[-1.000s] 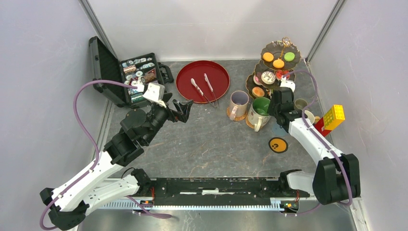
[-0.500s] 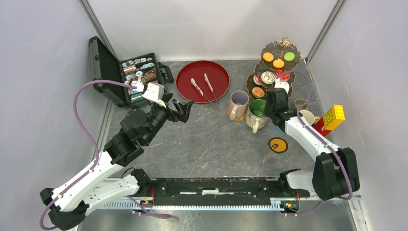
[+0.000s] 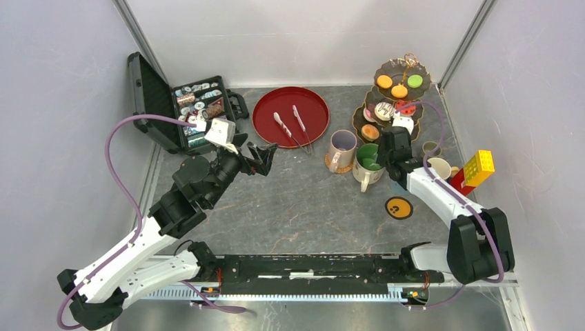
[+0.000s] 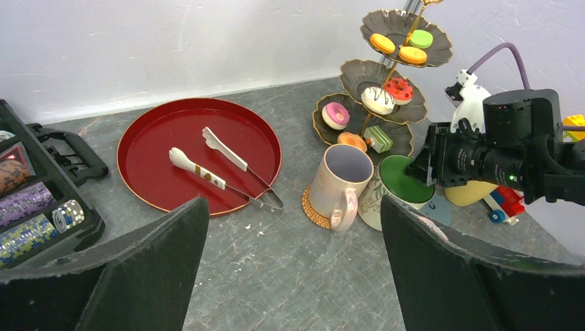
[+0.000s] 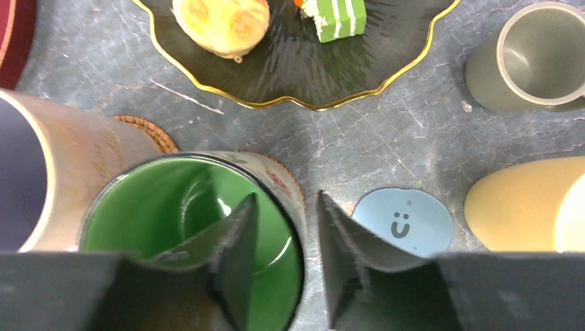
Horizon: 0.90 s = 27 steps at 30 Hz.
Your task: Serve the afternoon tea
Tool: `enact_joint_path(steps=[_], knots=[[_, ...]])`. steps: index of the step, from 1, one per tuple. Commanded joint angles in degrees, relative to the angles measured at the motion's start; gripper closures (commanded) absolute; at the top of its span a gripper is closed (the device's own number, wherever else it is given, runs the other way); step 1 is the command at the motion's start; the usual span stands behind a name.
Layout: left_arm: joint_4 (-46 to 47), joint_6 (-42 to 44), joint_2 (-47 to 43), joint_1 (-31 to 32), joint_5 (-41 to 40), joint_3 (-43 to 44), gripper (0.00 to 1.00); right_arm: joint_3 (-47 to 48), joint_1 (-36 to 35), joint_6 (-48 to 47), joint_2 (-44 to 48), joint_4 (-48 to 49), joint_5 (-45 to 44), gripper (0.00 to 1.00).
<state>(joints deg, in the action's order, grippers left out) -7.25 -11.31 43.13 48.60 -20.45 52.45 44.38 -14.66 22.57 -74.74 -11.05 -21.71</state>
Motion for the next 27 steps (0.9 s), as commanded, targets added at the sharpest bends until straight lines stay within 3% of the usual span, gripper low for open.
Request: enact_joint_path(steps=[1, 6, 12, 18, 27], knots=[[1.4, -2.0, 0.2, -0.2, 0.5, 1.7, 0.0, 3.5, -0.5, -0.9, 2.7, 2.5, 0.4, 0.52], [1.3, -2.1, 0.1, -0.2, 0.7, 1.7, 0.0, 5.1, -0.4, -4.0, 9.7, -4.8, -4.7, 0.28], [1.4, -2.6, 0.1, -0.2, 1.3, 1.8, 0.0, -3.5, 4.5, -6.0, 18.6, -8.6, -7.9, 0.22], [1.4, -2.8, 0.3, -0.2, 1.6, 1.7, 0.0, -11.9, 7.9, -5.5, 19.1, -5.9, -5.6, 0.47], [1.4, -2.7, 0.5, -0.1, 1.3, 1.7, 0.0, -11.9, 8.2, -5.1, 10.1, -5.8, -11.9, 0.87]])
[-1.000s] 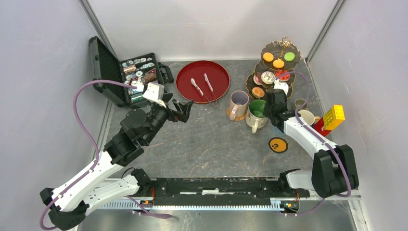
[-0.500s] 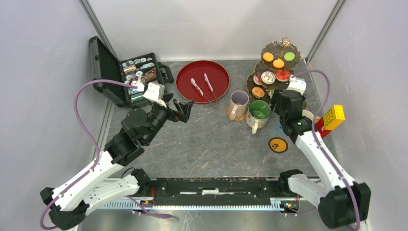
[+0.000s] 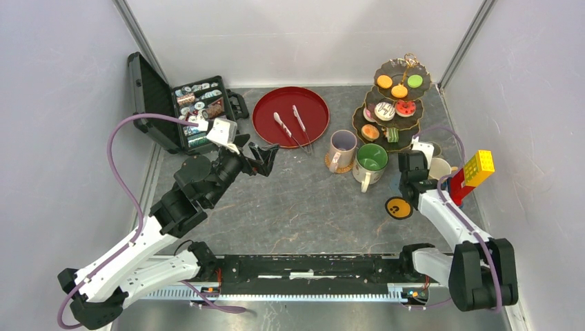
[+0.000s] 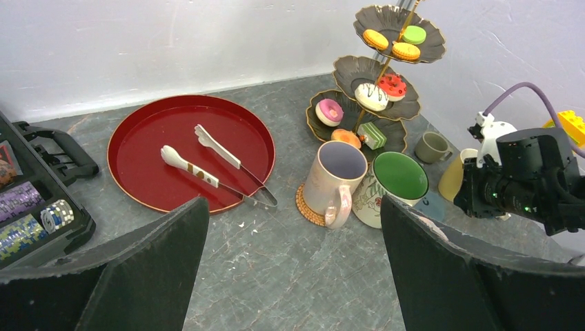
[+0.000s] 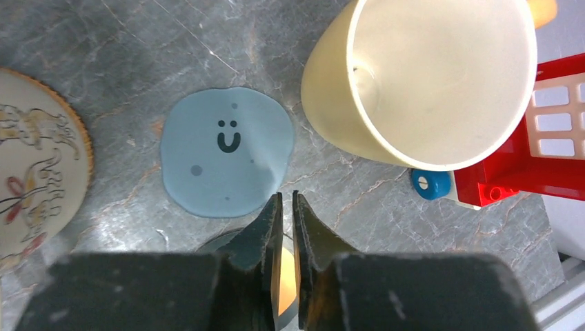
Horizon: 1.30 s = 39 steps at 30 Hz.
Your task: Serve the afternoon tea
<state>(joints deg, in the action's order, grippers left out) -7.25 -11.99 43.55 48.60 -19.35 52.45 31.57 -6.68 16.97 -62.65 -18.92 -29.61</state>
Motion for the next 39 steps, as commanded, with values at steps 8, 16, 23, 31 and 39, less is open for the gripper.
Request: enact_joint_path(steps=[8, 16, 23, 31, 39], knots=[[1.3, -1.8, 0.5, -0.1, -0.1, 1.7, 0.0, -0.7, 0.3, 2.4, -7.0, 4.9, -6.1, 0.97], [1.3, -1.8, 0.9, -0.2, -0.2, 1.7, 0.0, -2.1, 0.5, 3.3, -10.2, 7.6, -7.1, 0.98], [1.3, -1.9, 1.0, -0.2, -0.1, 1.7, 0.0, -3.1, 0.6, 3.1, -12.4, 9.6, -7.0, 0.98], [1.3, -2.0, 1.2, -0.1, 0.0, 1.7, 0.0, -4.0, 0.6, 0.3, -12.0, 15.3, 0.9, 0.98], [1.3, -2.0, 1.4, -0.2, 0.2, 1.7, 0.0, -2.7, 0.5, -0.5, -8.8, 13.1, 4.5, 0.98]])
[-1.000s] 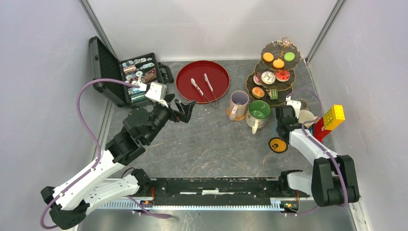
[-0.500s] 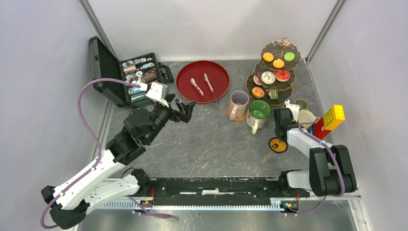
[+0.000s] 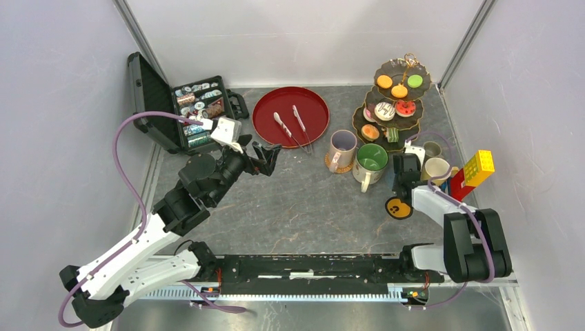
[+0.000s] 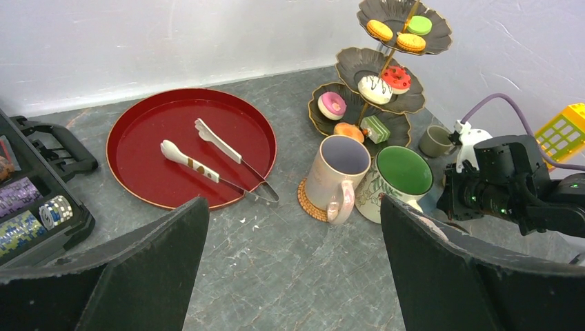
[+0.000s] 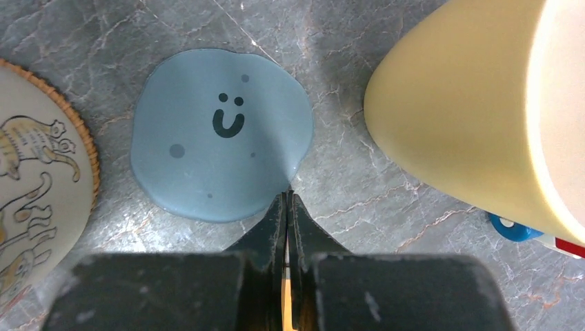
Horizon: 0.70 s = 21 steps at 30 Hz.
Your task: Serve the afternoon tea
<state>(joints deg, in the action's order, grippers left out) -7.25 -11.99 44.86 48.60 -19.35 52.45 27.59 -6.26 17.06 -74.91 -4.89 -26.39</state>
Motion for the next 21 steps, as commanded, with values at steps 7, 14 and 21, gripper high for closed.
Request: enact_joint_path(steps=[7, 14, 21], knots=[[1.2, -2.3, -0.1, -0.2, 0.8, 1.8, 0.0, 7.8, 0.2, -3.9, 16.2, -9.3, 0.7, 0.67], [1.2, -2.2, -0.8, -0.1, 0.5, 1.8, 0.0, 17.7, 1.2, -11.1, 17.1, -14.3, -3.5, 0.28], [1.2, -1.6, -1.2, 0.3, -0.2, 1.8, 0.0, 19.5, 5.9, -14.3, 9.9, -15.1, 0.5, 0.3]])
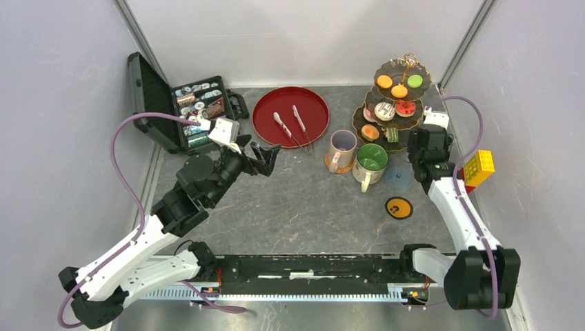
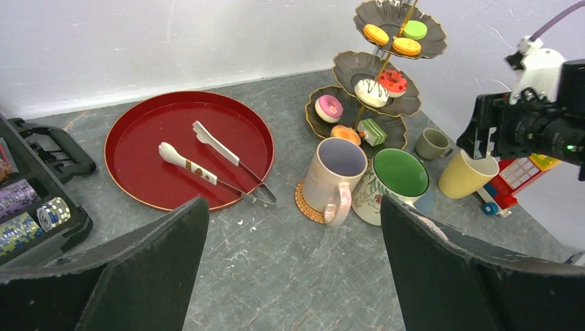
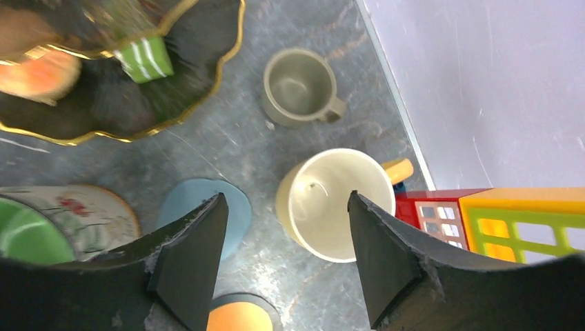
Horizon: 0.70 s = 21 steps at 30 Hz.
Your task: Serve the afternoon tea
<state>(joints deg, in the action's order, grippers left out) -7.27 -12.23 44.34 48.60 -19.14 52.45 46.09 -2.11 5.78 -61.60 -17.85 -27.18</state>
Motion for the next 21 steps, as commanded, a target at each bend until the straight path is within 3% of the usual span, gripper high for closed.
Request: enact_joint_path(steps=[1, 4, 21], knots=[[1.2, -1.3, -0.7, 0.5, -0.5, 1.8, 0.0, 1.2, 3.7, -2.6, -4.5, -2.2, 2.0, 0.36], [1.2, -1.2, -0.6, 0.9, -0.5, 1.9, 0.0, 0.8, 5.7, -1.3, -6.6, -1.7, 3.8, 0.52], [1.2, -1.1, -0.4, 1.1, -0.5, 1.9, 0.0, -4.3, 8.7, 0.2, -12.2, 3.5, 8.7, 0.89]])
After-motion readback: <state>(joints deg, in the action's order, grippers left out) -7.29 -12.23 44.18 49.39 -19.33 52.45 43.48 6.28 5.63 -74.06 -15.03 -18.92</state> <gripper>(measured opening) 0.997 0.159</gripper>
